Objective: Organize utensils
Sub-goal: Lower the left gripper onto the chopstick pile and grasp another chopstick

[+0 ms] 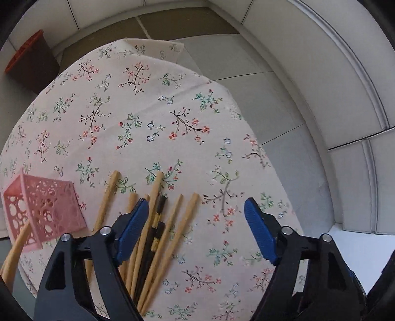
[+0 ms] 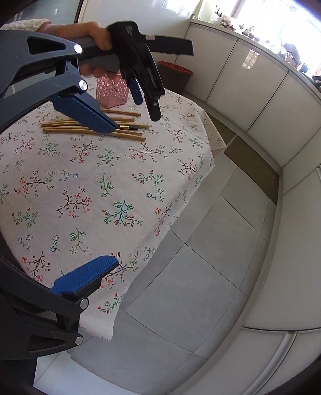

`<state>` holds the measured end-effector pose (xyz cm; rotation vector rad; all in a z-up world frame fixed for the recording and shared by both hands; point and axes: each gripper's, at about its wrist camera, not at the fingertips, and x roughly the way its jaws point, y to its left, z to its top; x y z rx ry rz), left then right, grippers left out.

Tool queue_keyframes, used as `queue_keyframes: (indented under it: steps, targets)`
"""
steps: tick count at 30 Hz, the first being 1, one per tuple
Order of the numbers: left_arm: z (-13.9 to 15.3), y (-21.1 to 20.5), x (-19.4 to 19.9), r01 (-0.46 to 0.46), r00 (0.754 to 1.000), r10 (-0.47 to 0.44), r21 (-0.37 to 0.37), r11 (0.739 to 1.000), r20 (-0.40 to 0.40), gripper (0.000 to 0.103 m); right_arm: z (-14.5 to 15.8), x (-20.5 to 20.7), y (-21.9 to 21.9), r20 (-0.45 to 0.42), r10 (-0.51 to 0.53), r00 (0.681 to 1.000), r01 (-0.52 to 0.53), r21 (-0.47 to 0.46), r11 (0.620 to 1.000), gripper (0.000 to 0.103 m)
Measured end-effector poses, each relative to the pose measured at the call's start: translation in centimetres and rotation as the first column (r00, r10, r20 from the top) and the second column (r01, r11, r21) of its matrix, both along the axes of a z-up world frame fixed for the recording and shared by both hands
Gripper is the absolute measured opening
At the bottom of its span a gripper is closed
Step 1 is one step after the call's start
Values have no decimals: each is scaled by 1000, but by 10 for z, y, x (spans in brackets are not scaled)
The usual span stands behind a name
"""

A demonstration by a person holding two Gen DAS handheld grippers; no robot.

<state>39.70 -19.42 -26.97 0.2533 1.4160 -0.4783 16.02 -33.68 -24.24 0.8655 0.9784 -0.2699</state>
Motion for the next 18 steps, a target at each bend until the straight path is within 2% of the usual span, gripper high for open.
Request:
queue_keyframes:
  steps: [1,4,10,11,12,15,18]
  targets:
    - [-8,-1,6,-2,1000,2,30,1000,-4,62,0,2,1,-2,10,1000,-10,-1,1000,96]
    - [-32,2,20,-9,1000,9,78,997,-6,53,0,7,5,-10,39,999,-39,-9,999,96]
    - [-51,7,26,-9,1000,8,78,997,14,42,-5,14,7,-44,52,998,-53,-16,998,96]
    - [-51,8,25,-4,1000,2,86,996,24,40,-6,15,8,-50,54,997,-55,-19,998,96]
    - [-50,9,24,-4,999,1,94,996,33,32,-7,16,9,-56,58,997,-59,-24,998,96]
    - [-48,18,23,-31,999,29,65,997,29,11,-8,19,15,-69,75,995,-78,-46,996,96]
    - [-44,31,15,-68,997,67,26,997,28,11,-9,23,18,-82,82,993,-88,-69,994,96]
